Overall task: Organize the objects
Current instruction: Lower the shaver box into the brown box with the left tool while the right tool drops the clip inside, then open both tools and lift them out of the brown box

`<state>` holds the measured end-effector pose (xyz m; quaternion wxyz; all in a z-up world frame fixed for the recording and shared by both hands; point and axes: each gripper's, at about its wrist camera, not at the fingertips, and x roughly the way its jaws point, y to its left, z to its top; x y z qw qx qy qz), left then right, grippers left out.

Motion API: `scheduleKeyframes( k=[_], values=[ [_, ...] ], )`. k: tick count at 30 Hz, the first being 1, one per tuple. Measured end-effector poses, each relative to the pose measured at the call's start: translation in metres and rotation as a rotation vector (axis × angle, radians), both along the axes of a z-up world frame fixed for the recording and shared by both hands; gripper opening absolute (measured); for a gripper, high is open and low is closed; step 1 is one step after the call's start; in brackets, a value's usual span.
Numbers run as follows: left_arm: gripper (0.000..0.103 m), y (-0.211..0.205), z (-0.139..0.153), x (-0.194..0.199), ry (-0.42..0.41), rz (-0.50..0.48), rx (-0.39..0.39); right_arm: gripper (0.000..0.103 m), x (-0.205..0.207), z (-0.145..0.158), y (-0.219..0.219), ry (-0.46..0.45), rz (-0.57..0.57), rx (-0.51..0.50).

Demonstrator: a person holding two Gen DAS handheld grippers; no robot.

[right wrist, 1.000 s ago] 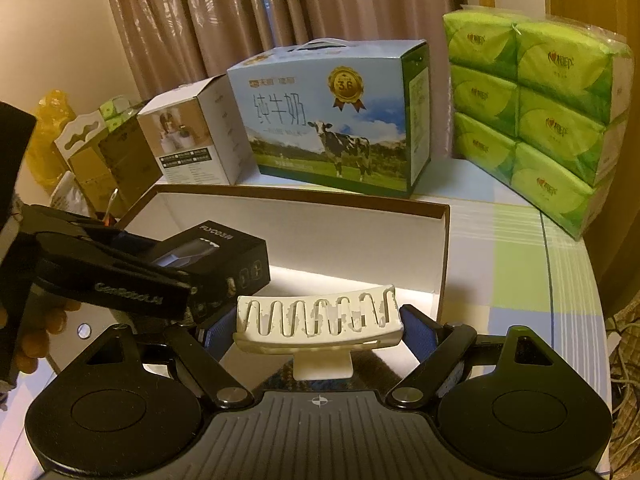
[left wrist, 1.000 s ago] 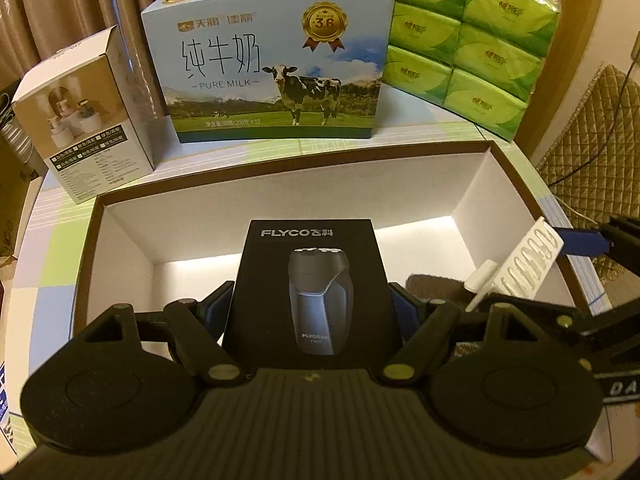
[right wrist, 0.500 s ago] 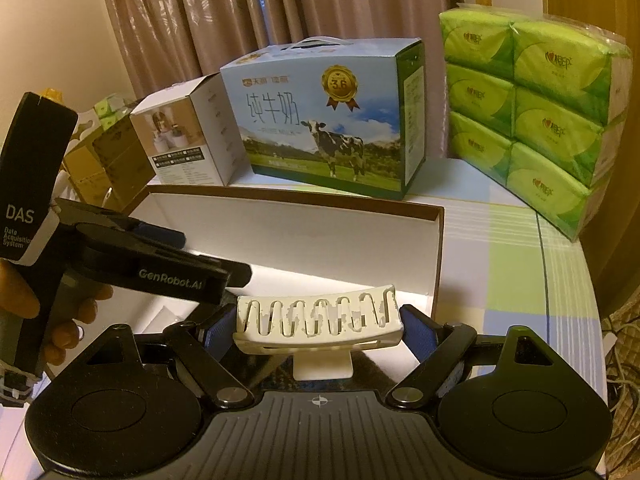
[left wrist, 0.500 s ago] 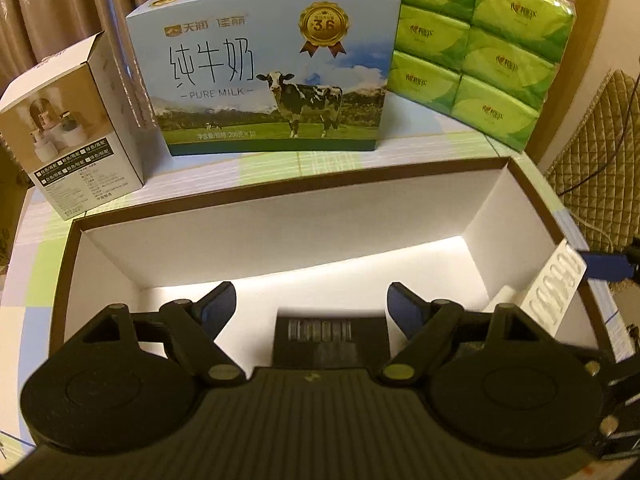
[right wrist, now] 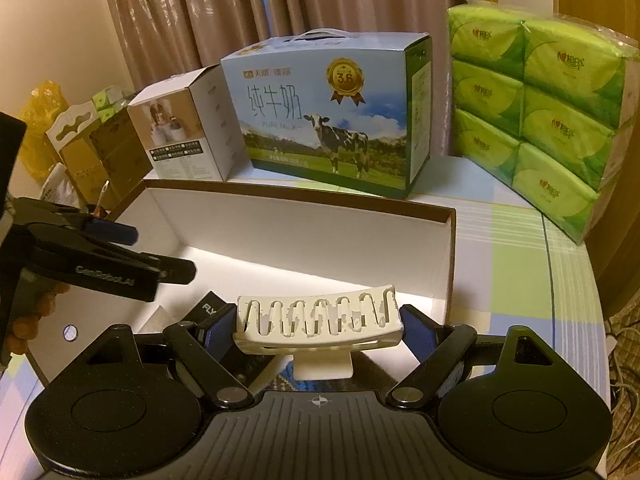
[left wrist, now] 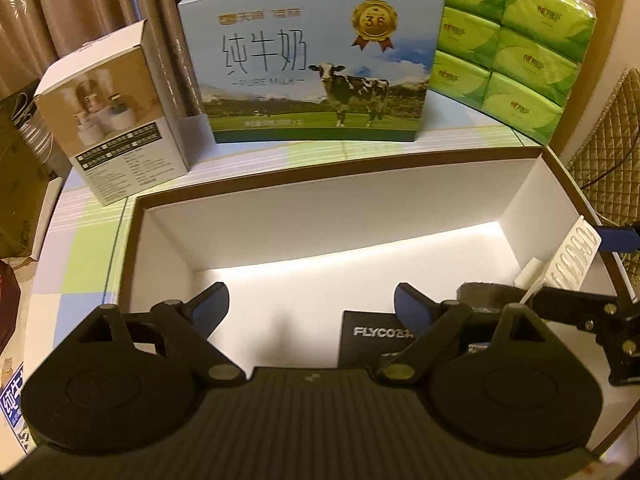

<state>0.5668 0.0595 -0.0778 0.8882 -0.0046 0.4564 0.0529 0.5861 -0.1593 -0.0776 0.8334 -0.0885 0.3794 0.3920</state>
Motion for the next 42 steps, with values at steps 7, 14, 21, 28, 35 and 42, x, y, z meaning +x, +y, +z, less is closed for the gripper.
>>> scheduleKeyframes(
  k=[7, 14, 21, 28, 35, 42],
  values=[
    [0.094, 0.004, 0.004, -0.008, -0.001, 0.001, -0.001, 0.085, 0.003, 0.008, -0.004, -0.055, -0.075, 0.092],
    [0.099, 0.007, 0.012, -0.024, -0.009, -0.005, -0.009, 0.092, -0.003, 0.015, -0.016, -0.026, -0.06, 0.084],
    [0.099, 0.011, 0.02, -0.041, -0.013, 0.003, -0.011, 0.095, -0.016, 0.013, -0.032, -0.004, -0.072, 0.074],
    [0.1, 0.013, 0.029, -0.057, -0.022, 0.01, -0.015, 0.098, -0.027, 0.017, -0.043, 0.007, -0.088, 0.085],
    [0.1, 0.014, 0.038, -0.072, -0.031, 0.019, -0.022, 0.099, -0.037, 0.023, -0.046, 0.016, -0.085, 0.091],
    [0.1, 0.015, 0.042, -0.087, -0.037, 0.034, -0.032, 0.101, -0.048, 0.029, -0.048, 0.014, -0.078, 0.09]
  ],
)
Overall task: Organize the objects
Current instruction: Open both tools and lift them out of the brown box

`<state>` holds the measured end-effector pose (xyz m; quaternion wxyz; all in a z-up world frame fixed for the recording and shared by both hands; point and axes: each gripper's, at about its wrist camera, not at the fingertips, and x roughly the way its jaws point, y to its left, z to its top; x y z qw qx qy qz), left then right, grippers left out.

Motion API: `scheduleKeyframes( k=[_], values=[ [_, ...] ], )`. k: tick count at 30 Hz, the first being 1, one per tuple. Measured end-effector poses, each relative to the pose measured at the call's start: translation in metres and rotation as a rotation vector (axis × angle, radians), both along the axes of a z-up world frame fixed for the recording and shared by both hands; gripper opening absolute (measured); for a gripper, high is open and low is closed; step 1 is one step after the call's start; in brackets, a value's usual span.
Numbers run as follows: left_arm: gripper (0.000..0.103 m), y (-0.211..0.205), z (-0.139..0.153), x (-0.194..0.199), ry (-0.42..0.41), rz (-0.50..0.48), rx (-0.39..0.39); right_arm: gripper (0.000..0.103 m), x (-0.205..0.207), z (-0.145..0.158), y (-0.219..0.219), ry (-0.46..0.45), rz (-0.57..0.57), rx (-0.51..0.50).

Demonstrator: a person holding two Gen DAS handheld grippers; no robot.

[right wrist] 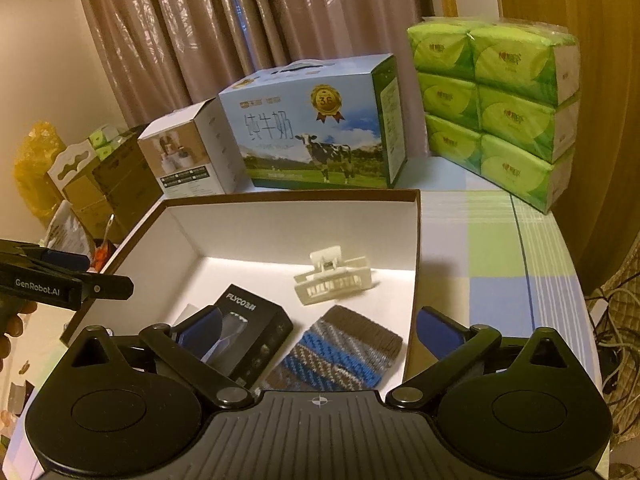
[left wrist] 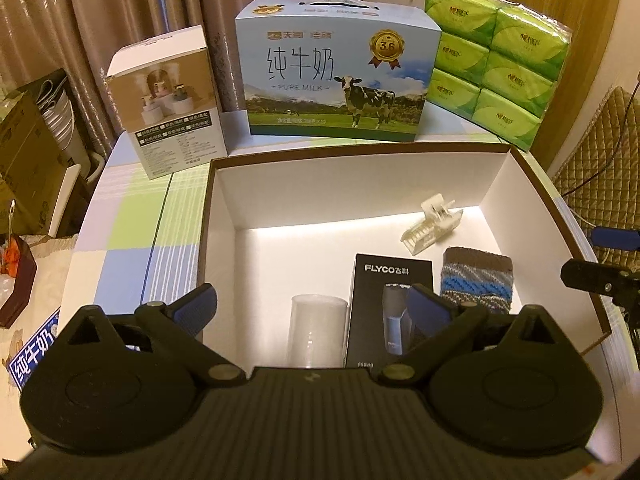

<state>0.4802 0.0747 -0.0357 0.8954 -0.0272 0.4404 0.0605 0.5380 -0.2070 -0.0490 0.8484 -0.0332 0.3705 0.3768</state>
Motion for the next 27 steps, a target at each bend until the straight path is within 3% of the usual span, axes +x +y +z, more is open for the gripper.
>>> scheduleKeyframes(
  k=[27],
  values=[
    [0.101, 0.016, 0.03, -0.091, -0.06, 0.06, -0.062, 0.101, -0.068, 0.021, -0.017, 0.017, -0.004, 0.036]
  ],
)
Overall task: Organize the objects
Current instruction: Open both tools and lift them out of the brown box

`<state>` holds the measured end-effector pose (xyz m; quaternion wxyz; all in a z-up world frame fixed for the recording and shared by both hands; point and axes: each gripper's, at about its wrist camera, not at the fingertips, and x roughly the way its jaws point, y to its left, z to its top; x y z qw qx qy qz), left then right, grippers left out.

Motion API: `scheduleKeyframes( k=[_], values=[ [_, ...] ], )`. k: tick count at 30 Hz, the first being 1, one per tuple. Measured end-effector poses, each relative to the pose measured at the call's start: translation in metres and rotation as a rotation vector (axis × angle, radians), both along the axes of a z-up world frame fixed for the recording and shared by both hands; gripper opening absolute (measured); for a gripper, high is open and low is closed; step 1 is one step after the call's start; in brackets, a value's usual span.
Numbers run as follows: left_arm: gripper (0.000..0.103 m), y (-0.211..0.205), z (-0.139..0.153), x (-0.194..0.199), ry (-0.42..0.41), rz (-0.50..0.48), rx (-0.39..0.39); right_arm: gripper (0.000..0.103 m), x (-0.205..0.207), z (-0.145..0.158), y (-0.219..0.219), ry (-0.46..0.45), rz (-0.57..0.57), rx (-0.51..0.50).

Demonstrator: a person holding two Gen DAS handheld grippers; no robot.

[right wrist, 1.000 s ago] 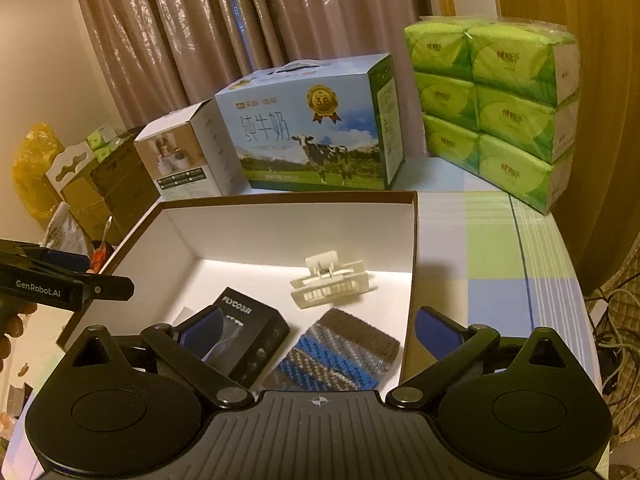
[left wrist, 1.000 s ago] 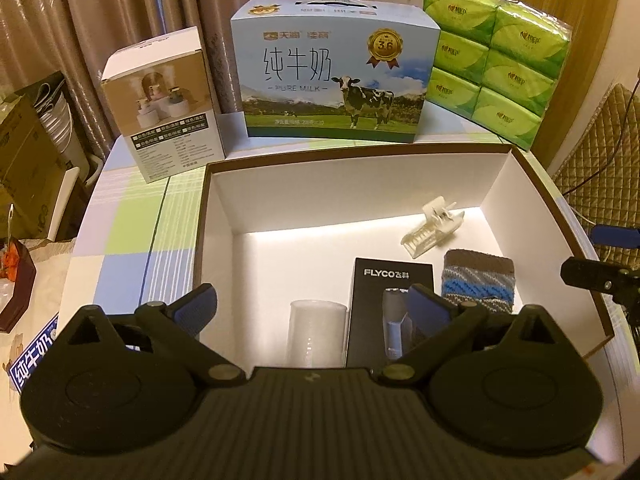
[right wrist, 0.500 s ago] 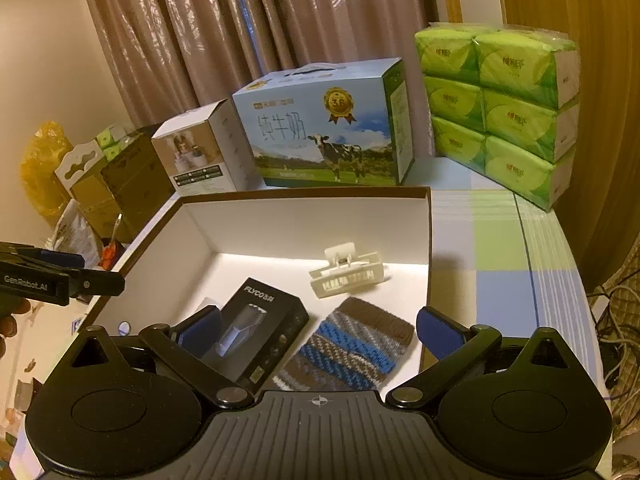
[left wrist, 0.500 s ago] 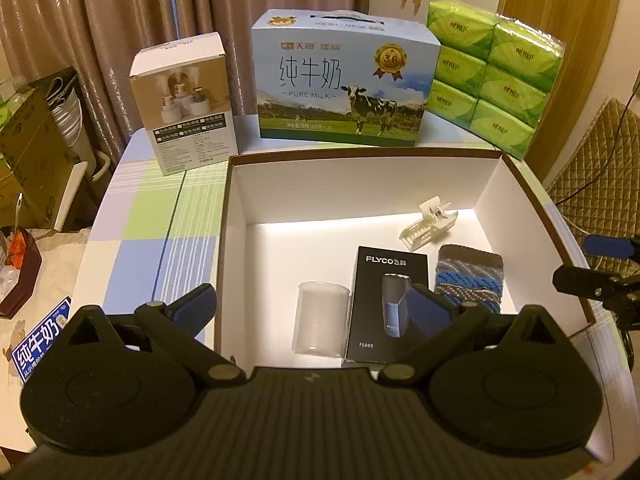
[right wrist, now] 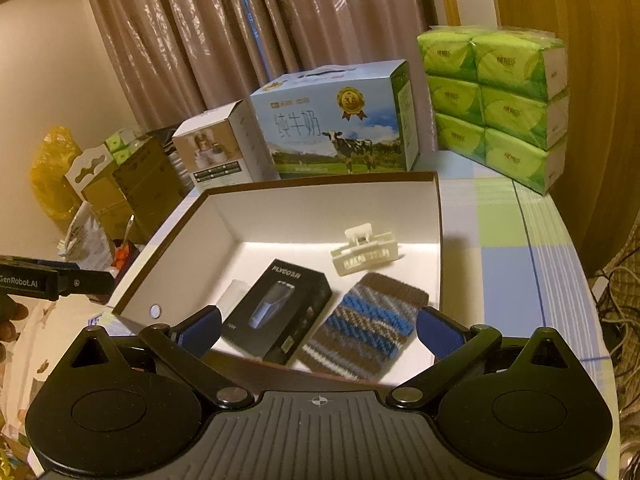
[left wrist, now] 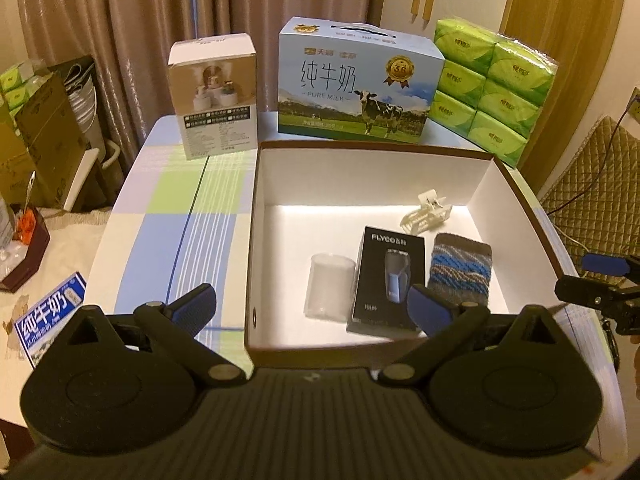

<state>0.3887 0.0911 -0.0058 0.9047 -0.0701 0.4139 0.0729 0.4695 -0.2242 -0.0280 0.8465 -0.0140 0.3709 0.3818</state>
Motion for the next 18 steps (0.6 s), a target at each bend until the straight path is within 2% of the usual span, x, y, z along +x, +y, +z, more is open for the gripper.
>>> scheduleKeyframes(
  k=[11, 18],
  values=[
    [0.102, 0.005, 0.004, -0.047, -0.023, 0.033, -0.01, 0.101, -0.035, 0.002, -0.011, 0.011, -0.037, -0.015],
    [0.102, 0.005, -0.004, -0.069, 0.002, 0.03, -0.017, 0.101, -0.051, -0.006, -0.017, 0.039, -0.044, -0.029]
  ],
)
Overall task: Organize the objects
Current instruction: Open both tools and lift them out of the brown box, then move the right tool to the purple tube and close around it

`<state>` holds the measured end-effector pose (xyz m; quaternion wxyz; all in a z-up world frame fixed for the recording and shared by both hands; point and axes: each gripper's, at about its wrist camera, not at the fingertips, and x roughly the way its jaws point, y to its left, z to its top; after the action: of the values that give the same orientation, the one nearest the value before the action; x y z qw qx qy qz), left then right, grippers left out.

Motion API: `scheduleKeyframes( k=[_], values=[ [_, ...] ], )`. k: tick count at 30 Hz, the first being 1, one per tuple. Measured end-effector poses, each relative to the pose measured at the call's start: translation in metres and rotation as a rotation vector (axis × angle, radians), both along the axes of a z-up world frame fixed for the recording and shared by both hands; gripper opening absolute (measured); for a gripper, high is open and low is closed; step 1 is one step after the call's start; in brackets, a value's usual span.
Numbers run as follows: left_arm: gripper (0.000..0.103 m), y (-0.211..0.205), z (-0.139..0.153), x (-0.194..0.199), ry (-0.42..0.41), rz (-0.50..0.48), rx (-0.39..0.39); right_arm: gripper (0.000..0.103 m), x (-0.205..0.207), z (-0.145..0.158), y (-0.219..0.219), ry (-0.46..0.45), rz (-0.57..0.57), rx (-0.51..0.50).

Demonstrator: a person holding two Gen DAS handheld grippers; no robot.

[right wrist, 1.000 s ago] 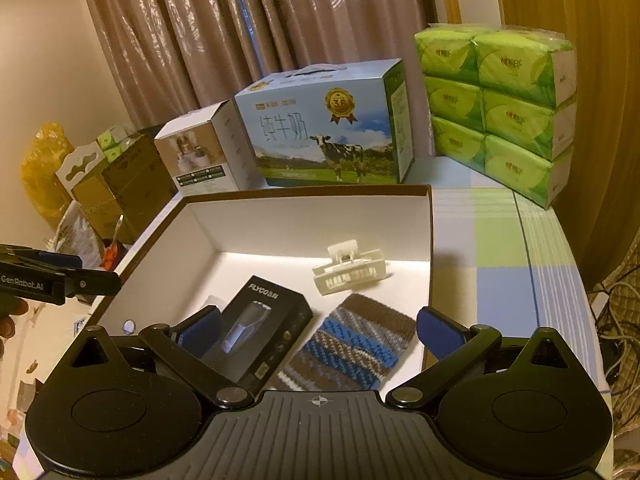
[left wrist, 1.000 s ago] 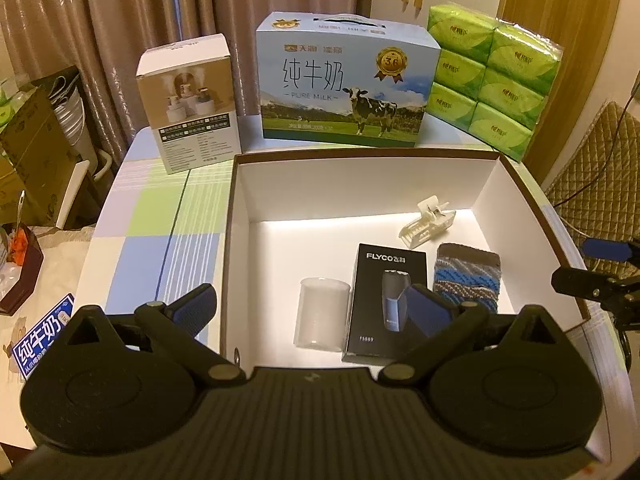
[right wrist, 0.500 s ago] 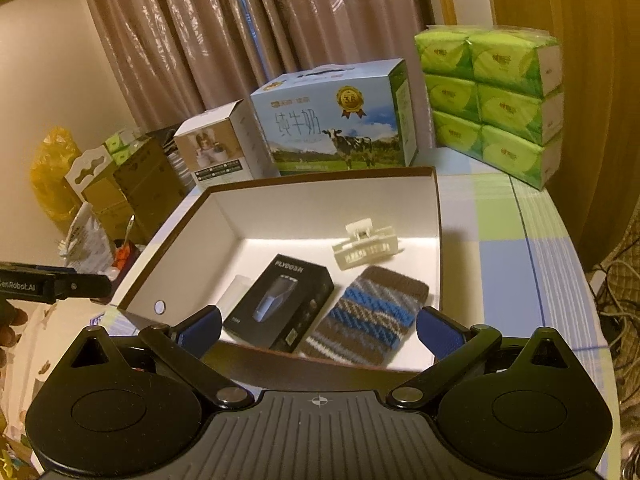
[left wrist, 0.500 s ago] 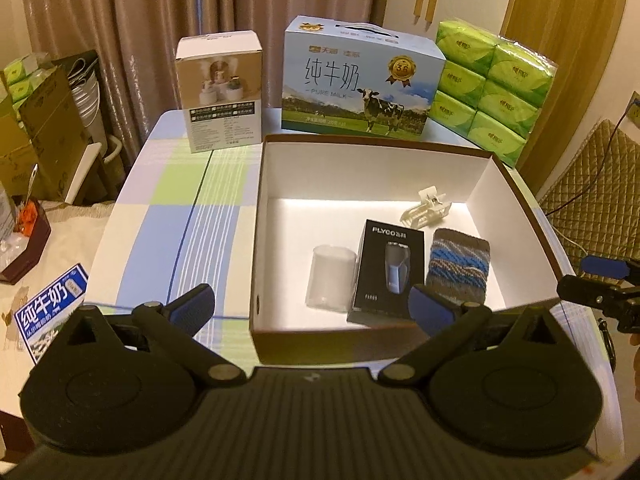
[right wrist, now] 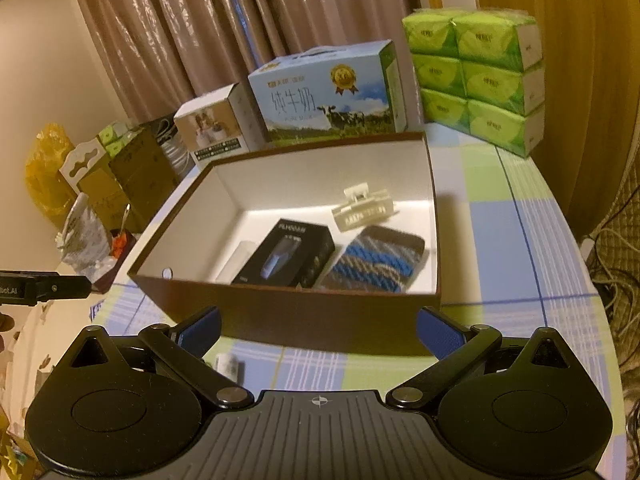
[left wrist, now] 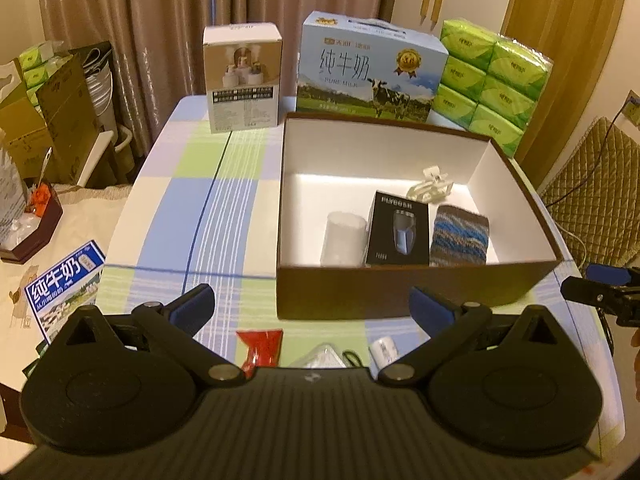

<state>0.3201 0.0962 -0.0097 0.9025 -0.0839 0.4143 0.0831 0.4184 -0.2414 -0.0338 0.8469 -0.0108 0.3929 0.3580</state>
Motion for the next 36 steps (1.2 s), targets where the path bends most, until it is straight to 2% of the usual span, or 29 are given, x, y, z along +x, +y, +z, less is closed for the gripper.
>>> scheduleKeyframes(
  k=[9, 13, 23, 36],
  values=[
    [0.102, 0.003, -0.019, -0.024, 0.039, 0.026, -0.024, 0.101, -0.02, -0.02, -0.012, 0.034, -0.027, -0.045],
    [0.102, 0.004, -0.027, -0.034, 0.059, 0.036, -0.007, 0.101, -0.029, -0.031, -0.021, 0.071, -0.039, -0.058],
    [0.102, 0.019, -0.053, -0.062, 0.139, 0.087, -0.027, 0.101, -0.046, -0.058, -0.037, 0.154, -0.051, -0.117],
    [0.102, 0.025, -0.081, -0.083, 0.217, 0.13, -0.051, 0.101, -0.064, -0.083, -0.027, 0.191, 0.001, -0.197]
  ],
)
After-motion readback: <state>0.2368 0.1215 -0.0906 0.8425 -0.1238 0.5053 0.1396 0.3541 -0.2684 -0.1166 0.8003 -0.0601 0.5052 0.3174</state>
